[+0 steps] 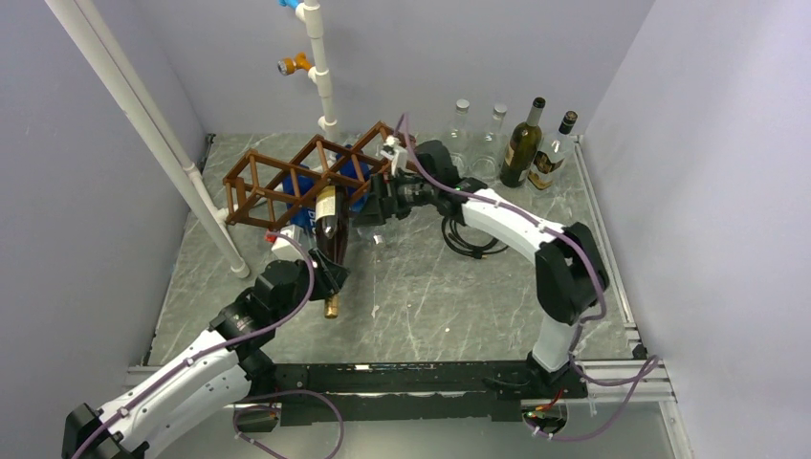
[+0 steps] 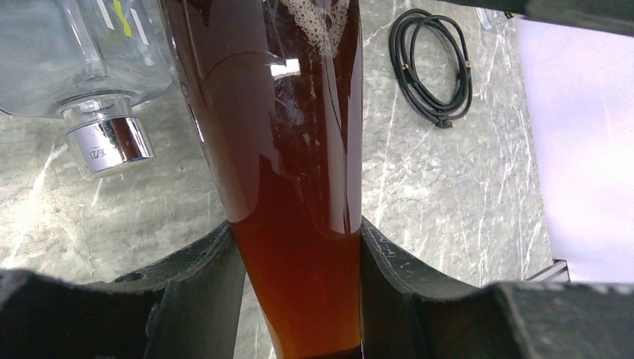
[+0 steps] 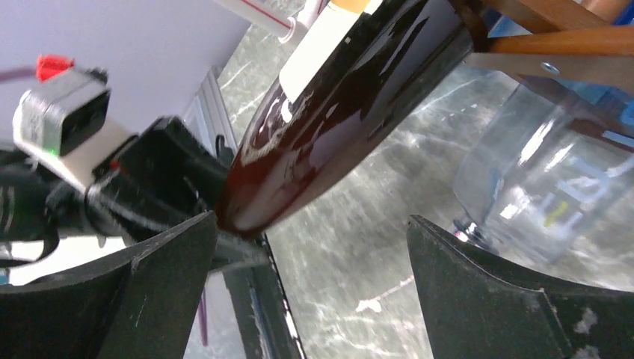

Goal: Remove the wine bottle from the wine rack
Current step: Pick up the wine bottle from the wine rack.

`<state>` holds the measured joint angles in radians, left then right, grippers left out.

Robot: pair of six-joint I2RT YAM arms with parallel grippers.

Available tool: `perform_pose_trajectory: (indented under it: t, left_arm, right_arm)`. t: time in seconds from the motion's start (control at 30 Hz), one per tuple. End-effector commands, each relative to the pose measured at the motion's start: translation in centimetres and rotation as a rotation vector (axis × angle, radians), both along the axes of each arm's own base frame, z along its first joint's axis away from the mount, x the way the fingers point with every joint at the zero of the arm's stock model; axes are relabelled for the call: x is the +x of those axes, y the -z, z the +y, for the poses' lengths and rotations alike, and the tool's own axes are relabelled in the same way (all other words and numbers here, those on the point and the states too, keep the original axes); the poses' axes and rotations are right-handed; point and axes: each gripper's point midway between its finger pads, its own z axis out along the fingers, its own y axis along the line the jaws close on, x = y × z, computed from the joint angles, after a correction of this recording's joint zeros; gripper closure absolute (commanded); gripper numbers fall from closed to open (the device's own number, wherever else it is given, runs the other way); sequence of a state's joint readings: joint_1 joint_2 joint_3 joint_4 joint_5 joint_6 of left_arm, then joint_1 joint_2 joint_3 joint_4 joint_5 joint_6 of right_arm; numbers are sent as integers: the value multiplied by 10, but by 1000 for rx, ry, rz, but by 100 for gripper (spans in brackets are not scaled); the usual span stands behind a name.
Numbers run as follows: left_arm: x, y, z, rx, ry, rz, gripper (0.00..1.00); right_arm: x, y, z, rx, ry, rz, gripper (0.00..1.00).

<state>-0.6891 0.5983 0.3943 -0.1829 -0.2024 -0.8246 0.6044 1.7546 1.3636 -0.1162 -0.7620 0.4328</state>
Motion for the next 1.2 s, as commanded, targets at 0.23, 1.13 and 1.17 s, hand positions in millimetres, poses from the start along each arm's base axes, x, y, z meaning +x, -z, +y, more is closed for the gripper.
perform_pose_trajectory:
  t: [0.23,1.13,1.17]
  left_arm:
    - [15,-125,-7,-227,-4,-384,100]
    - [7,-132,-17,-235,63,-371,100]
    - [6,-133,-16,-235,65,-371,100]
  right_arm:
    - [24,3,54,23,164,200,0]
    - [5,-16,89,159,-11,306,20]
    - [5,-16,89,162,-10,307,22]
